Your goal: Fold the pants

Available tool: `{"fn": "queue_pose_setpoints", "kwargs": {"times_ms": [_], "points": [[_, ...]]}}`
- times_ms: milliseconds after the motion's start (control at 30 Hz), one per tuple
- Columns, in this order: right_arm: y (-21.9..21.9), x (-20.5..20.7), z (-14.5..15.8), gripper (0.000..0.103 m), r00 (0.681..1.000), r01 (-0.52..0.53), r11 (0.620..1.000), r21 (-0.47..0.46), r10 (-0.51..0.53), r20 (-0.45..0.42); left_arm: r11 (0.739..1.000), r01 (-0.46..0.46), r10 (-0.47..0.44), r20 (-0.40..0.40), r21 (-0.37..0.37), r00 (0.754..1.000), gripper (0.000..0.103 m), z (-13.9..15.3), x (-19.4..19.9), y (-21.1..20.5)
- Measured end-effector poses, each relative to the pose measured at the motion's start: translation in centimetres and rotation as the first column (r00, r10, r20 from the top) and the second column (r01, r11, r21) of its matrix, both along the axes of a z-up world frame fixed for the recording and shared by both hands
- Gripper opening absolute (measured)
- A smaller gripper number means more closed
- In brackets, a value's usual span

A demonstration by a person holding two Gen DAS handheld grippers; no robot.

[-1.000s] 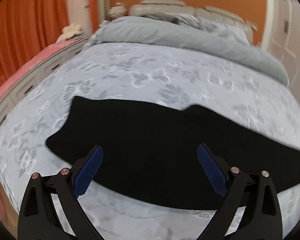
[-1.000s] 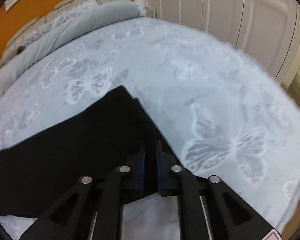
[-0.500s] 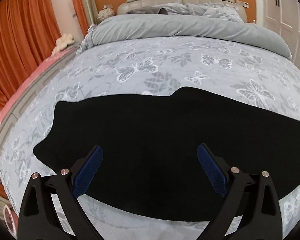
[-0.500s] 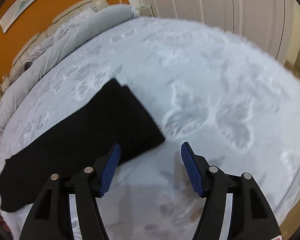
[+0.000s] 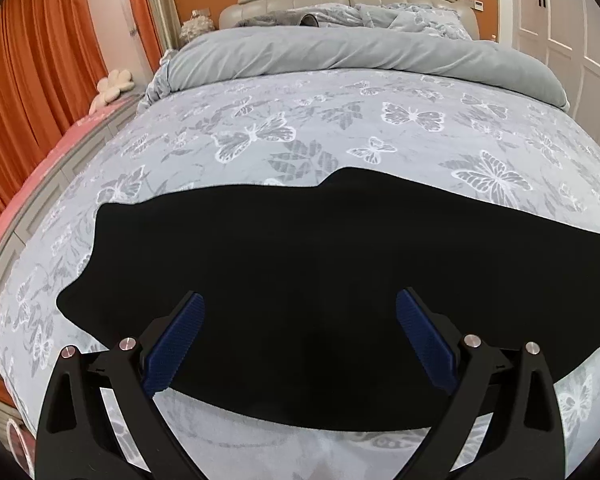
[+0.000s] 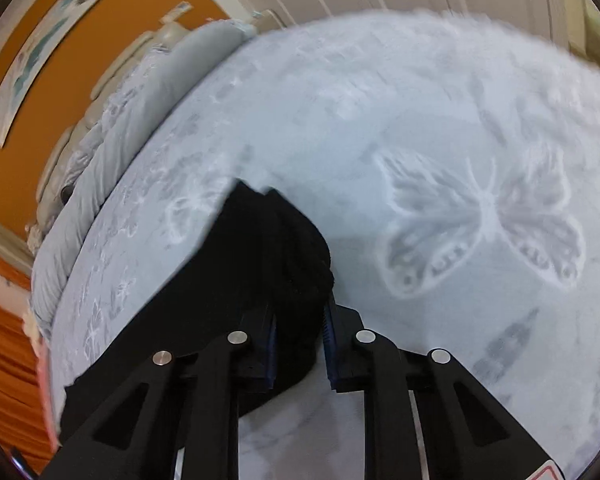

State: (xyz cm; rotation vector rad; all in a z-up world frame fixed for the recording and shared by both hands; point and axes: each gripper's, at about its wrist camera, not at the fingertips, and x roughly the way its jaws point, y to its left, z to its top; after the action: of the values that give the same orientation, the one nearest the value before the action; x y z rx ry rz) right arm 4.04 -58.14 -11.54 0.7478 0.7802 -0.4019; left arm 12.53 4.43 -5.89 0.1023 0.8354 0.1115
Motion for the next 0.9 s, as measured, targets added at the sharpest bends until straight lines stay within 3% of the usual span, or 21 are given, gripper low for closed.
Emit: {"fn": "queue_pose_setpoints", "kwargs": {"times_ms": [100, 200, 400, 633, 733, 900], "points": [[3.8, 0.8, 4.3, 0.016, 0.994, -0.084, 0.99, -0.11, 0.092, 0.065, 0.999, -0.015, 0.014, -0.021, -0.042, 1.0, 0.095, 0.2, 0.0, 0.8], [9.3, 2.6, 8.1, 0.016, 0.969, -0.192, 0.969, -0.156, 0.212, 0.126, 0.997, -0.032, 0.031, -0.019, -0.063, 0.999, 0.095, 0.7, -0.2, 1.5], [22.3, 6.7, 11.5, 0.016, 0.879, -0.418, 0.877, -0.237, 0.456, 0.14, 0.991, -0.078, 0.077, -0.009, -0.113, 0.997, 0.095, 1.9, -0.7, 4.2], [35.5, 9.7, 10.1, 0.016, 0.765, -0.597, 0.726, -0.34, 0.643, 0.029, 0.984, -0.131, 0.133, 0.005, -0.117, 0.991, 0.095, 2.9, -1.2, 7.5], [39.5, 10.5, 8.8, 0.016, 0.722, -0.65, 0.673, -0.353, 0.692, -0.011, 0.984, -0.153, 0.155, 0.008, -0.095, 0.988, 0.095, 3.2, -1.5, 8.7], [45.4, 11.3, 6.2, 0.016, 0.658, -0.714, 0.575, -0.4, 0.746, -0.102, 0.976, -0.179, 0.181, 0.005, -0.122, 0.984, 0.095, 3.9, -2.1, 10.9]]}}
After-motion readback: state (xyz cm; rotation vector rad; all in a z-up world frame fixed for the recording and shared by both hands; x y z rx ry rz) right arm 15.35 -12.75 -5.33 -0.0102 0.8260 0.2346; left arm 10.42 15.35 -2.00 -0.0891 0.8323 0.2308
